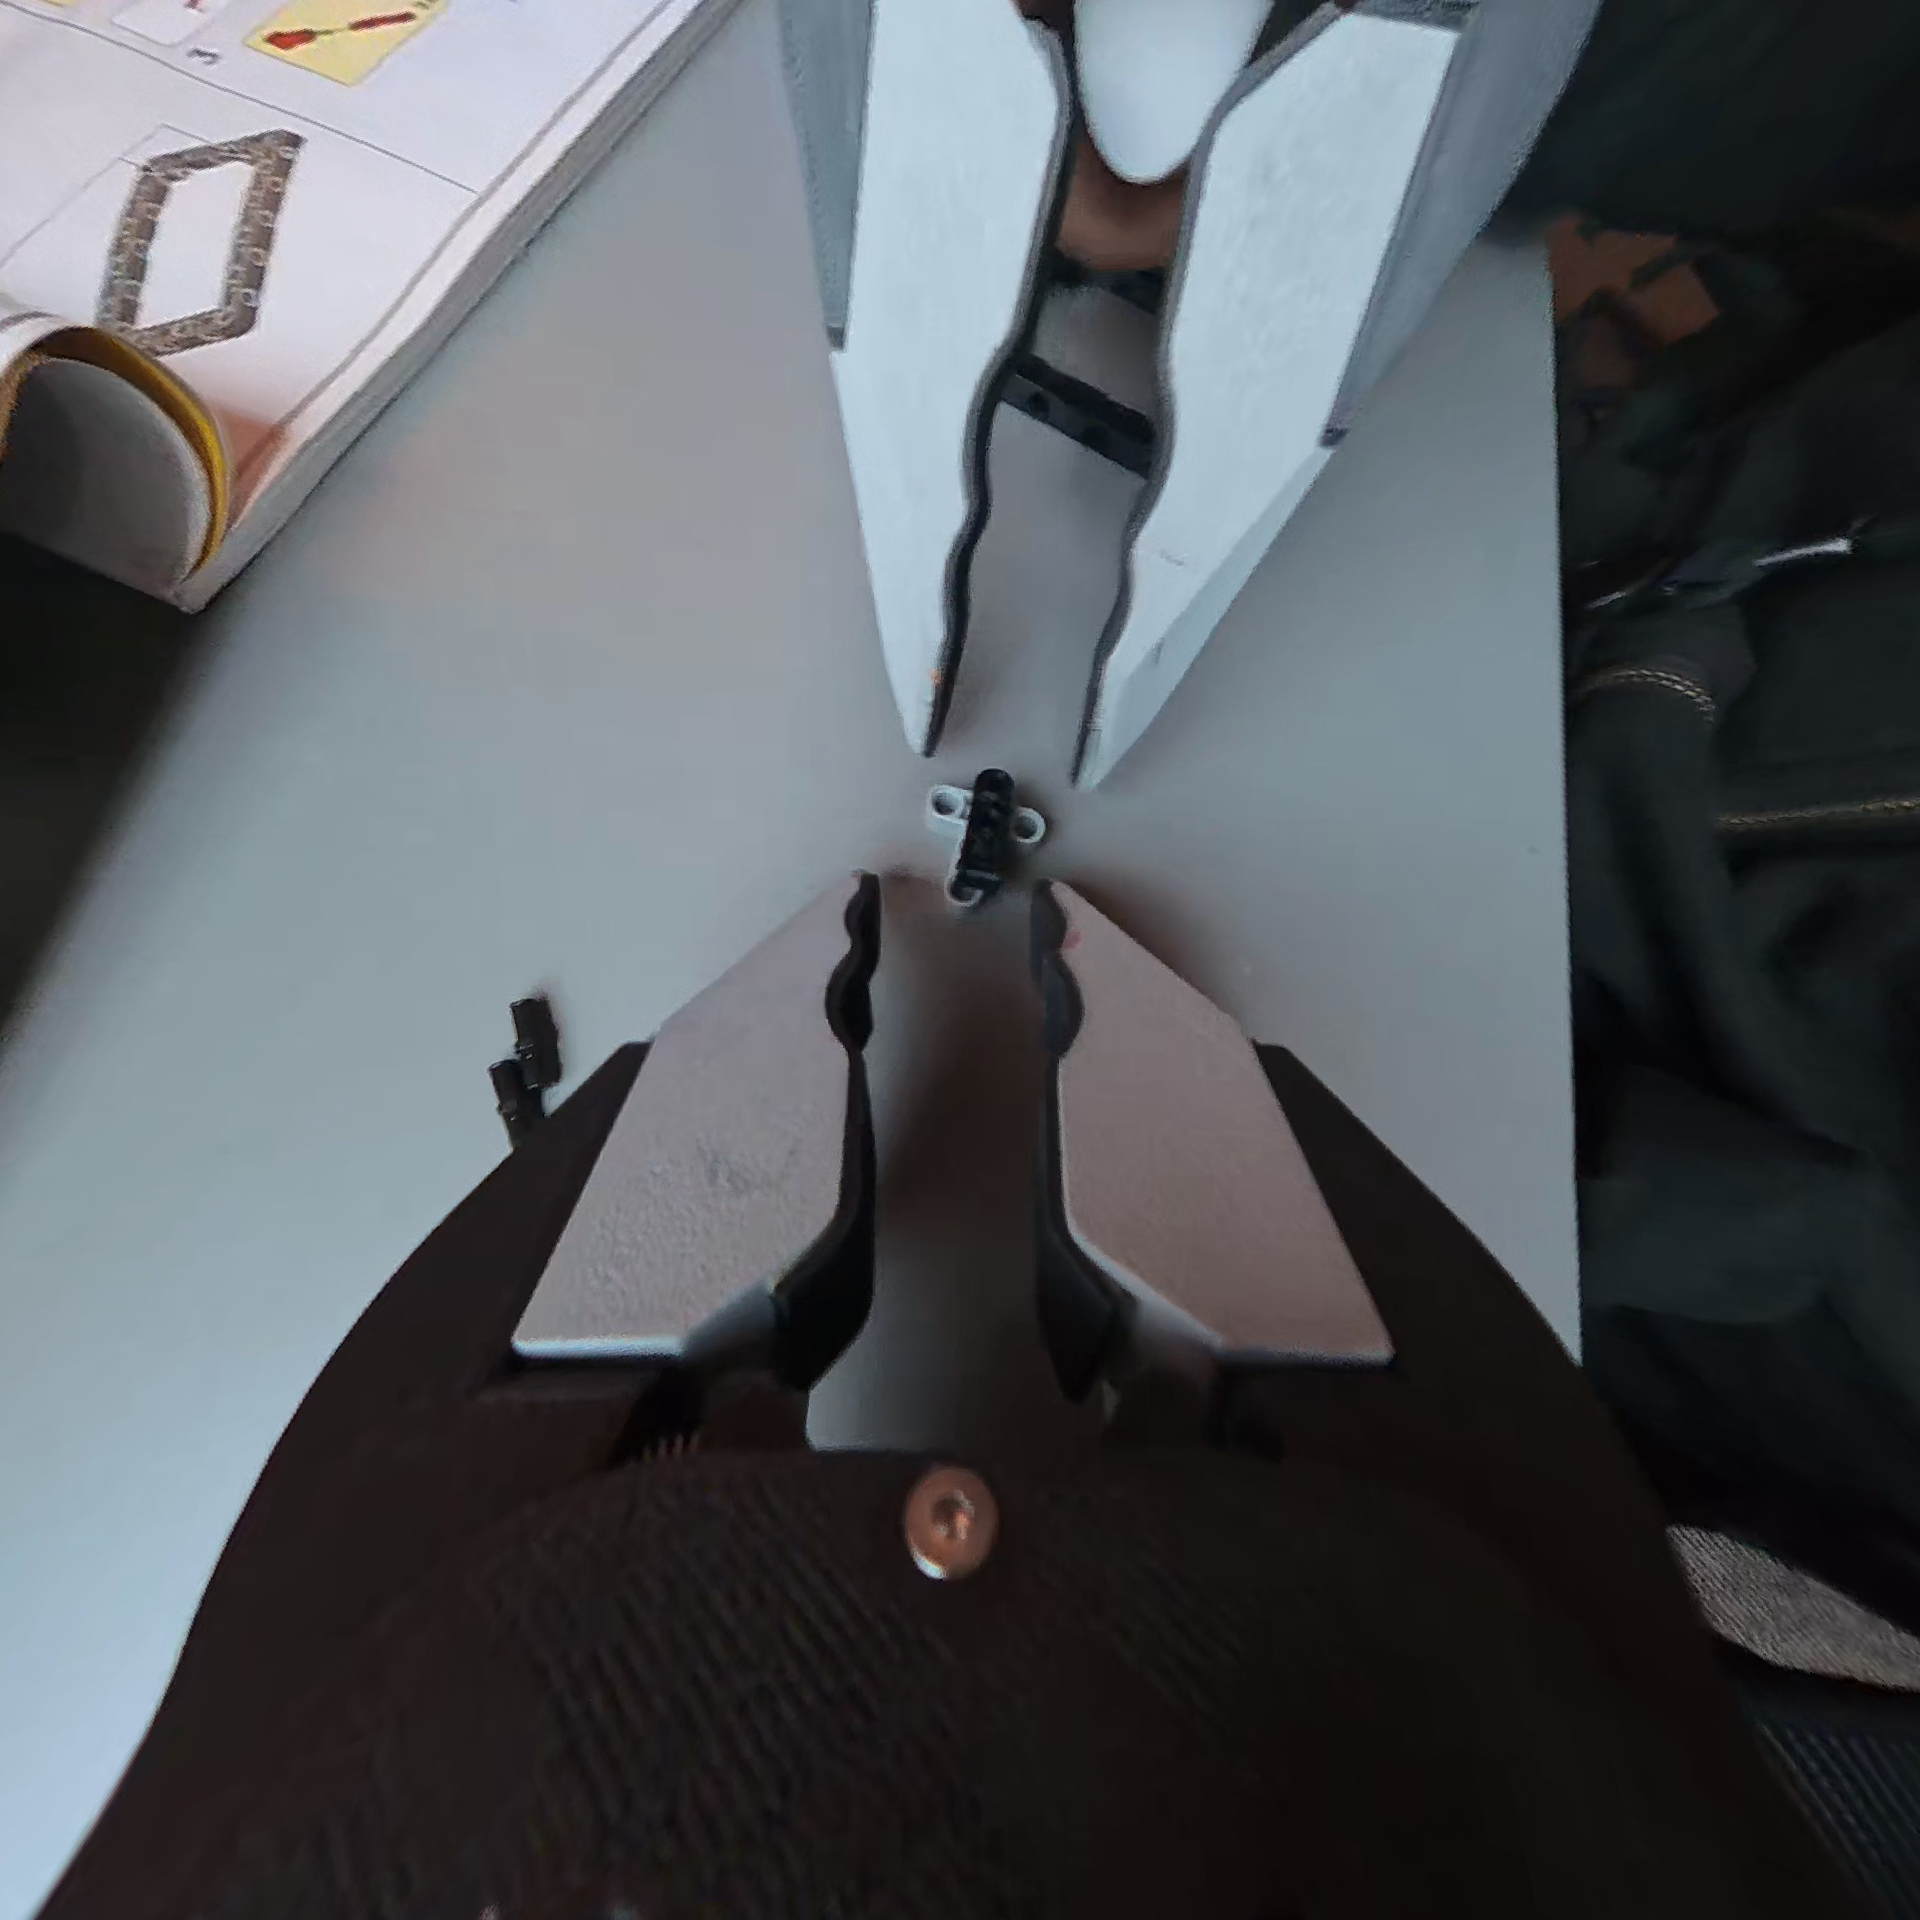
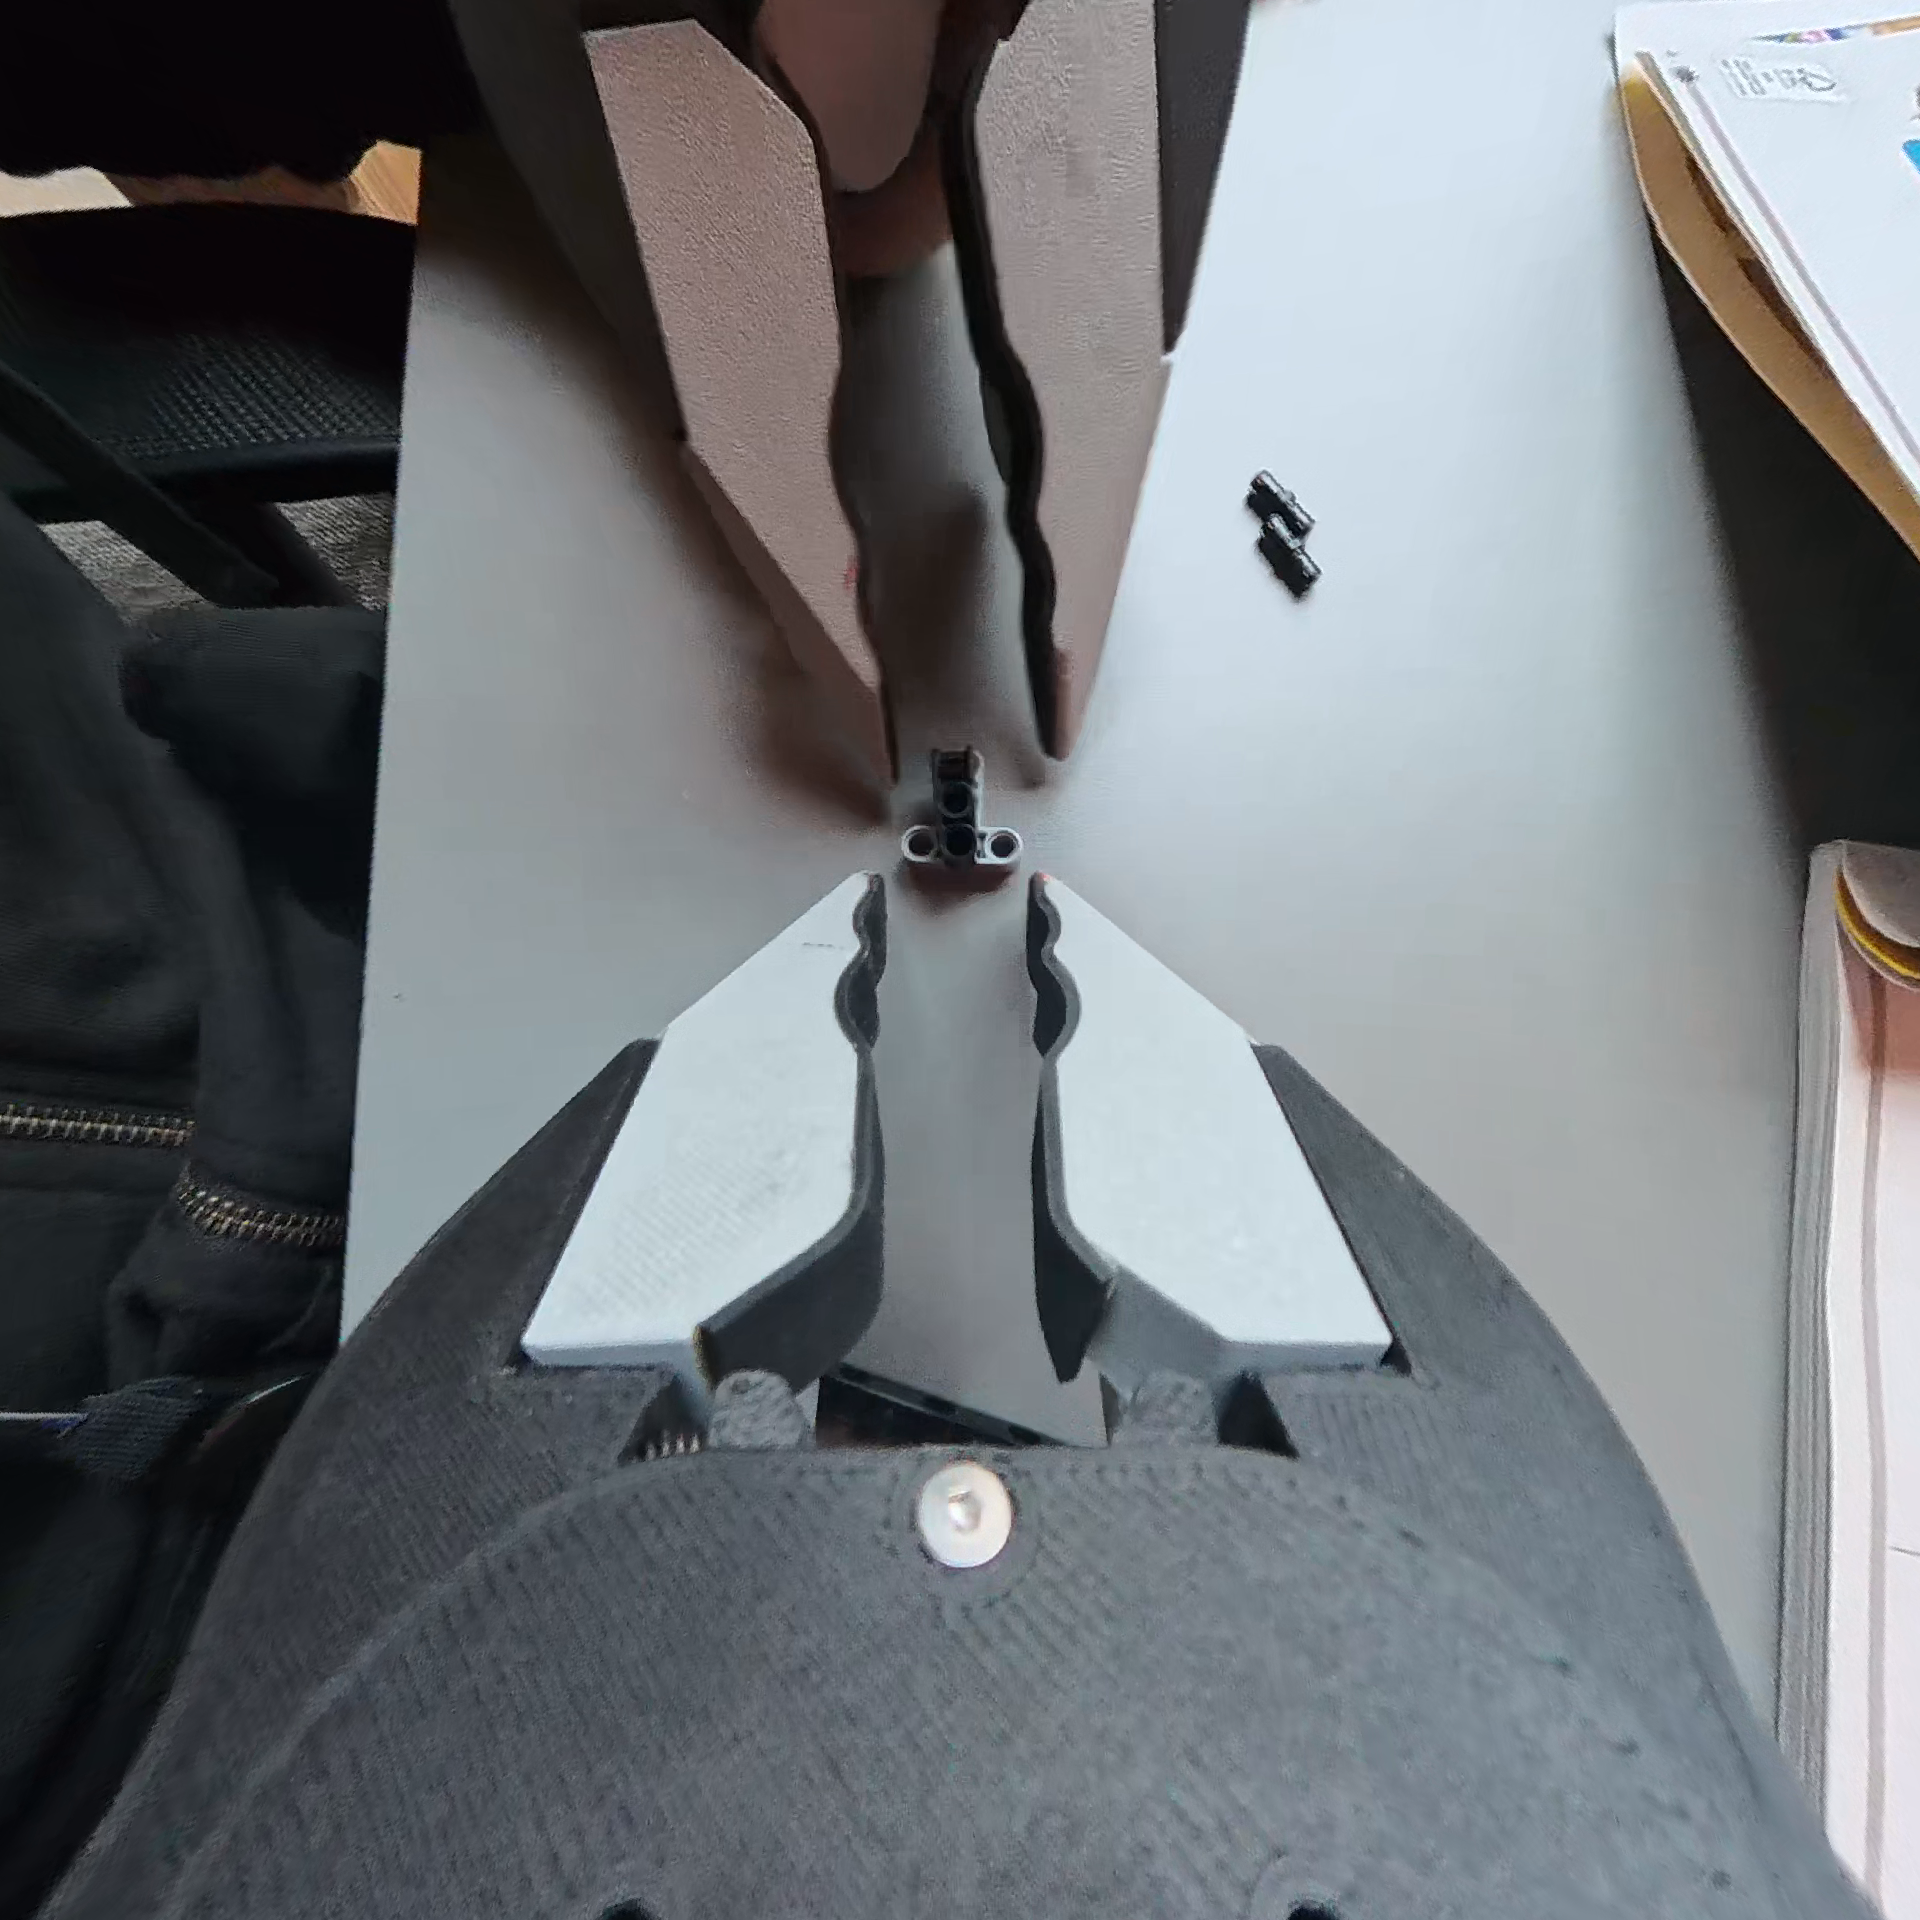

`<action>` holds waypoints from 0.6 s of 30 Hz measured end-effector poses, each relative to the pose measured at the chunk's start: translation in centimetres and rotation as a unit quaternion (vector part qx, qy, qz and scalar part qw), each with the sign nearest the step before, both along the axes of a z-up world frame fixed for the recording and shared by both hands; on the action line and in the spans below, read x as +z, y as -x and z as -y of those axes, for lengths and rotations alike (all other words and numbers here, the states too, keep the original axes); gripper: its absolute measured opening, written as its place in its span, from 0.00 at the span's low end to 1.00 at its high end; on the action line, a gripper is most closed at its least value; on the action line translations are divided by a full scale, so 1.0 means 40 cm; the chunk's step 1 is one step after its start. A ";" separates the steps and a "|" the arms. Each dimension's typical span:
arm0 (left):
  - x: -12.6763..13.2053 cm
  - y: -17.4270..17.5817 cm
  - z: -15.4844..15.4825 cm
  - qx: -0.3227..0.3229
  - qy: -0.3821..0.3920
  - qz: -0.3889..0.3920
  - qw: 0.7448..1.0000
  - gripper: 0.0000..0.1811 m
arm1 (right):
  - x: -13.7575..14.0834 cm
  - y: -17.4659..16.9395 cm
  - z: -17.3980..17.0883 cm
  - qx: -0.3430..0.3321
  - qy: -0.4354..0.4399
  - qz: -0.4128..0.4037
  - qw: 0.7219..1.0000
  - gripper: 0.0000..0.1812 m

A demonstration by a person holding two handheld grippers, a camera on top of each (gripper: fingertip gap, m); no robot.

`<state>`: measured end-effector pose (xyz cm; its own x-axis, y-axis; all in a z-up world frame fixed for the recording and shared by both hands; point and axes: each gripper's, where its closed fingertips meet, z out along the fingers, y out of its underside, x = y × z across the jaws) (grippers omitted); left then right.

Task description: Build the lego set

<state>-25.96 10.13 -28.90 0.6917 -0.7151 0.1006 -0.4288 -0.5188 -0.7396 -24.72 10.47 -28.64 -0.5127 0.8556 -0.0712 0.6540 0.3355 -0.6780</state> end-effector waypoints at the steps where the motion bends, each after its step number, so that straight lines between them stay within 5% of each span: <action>1: -0.003 -0.003 0.005 -0.008 0.005 0.000 1.000 0.14 | -0.004 0.002 -0.005 -0.004 -0.003 0.001 1.000 0.14; 18: -0.005 -0.007 0.007 -0.001 0.020 0.012 1.000 0.06 | -0.018 0.020 -0.004 0.025 -0.023 -0.007 0.999 0.14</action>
